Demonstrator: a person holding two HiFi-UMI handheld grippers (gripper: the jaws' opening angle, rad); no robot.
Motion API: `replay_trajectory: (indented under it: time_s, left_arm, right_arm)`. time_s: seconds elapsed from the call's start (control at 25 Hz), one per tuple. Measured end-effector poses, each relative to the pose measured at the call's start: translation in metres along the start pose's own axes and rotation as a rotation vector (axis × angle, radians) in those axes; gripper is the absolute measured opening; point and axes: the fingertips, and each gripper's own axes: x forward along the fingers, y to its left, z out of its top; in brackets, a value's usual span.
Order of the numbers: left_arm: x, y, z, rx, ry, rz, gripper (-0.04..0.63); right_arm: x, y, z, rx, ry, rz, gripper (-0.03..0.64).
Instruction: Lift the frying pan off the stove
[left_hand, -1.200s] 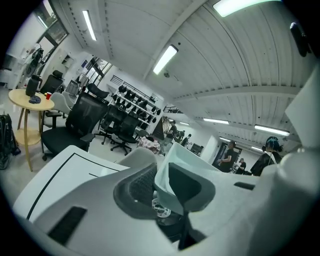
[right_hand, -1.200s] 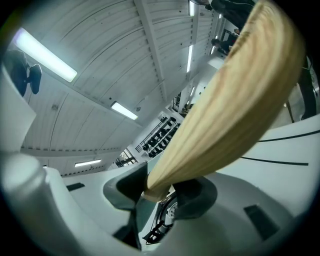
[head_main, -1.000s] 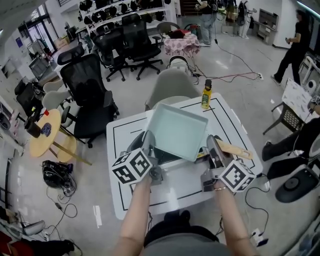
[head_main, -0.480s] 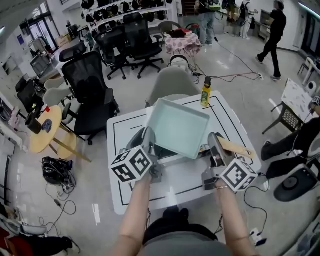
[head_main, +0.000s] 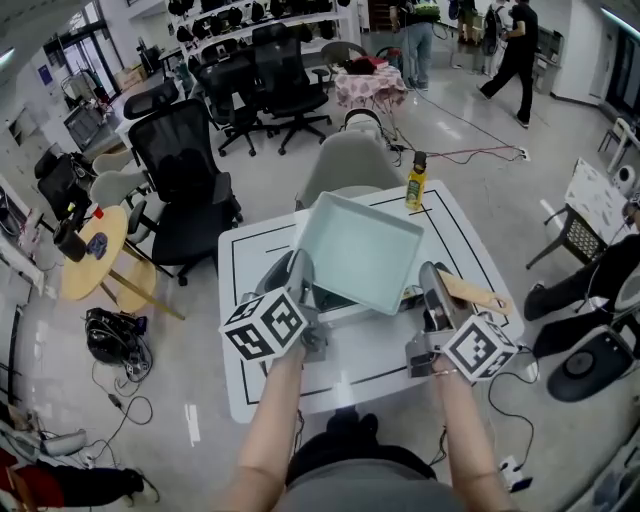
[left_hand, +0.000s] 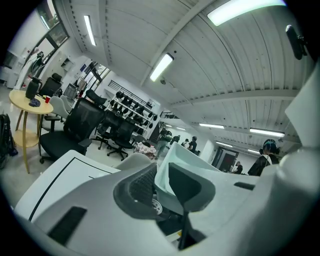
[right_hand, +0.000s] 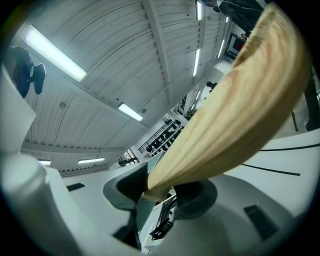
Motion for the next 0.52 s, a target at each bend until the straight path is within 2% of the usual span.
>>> replay_trajectory:
  time_s: [0.52]
  left_arm:
    - [0.0031, -0.0023, 0.0027, 0.004, 0.007, -0.011, 0.077]
  right_arm:
    - [0.0013, 0.0018, 0.0046, -0.020, -0.007, -0.006, 0.160]
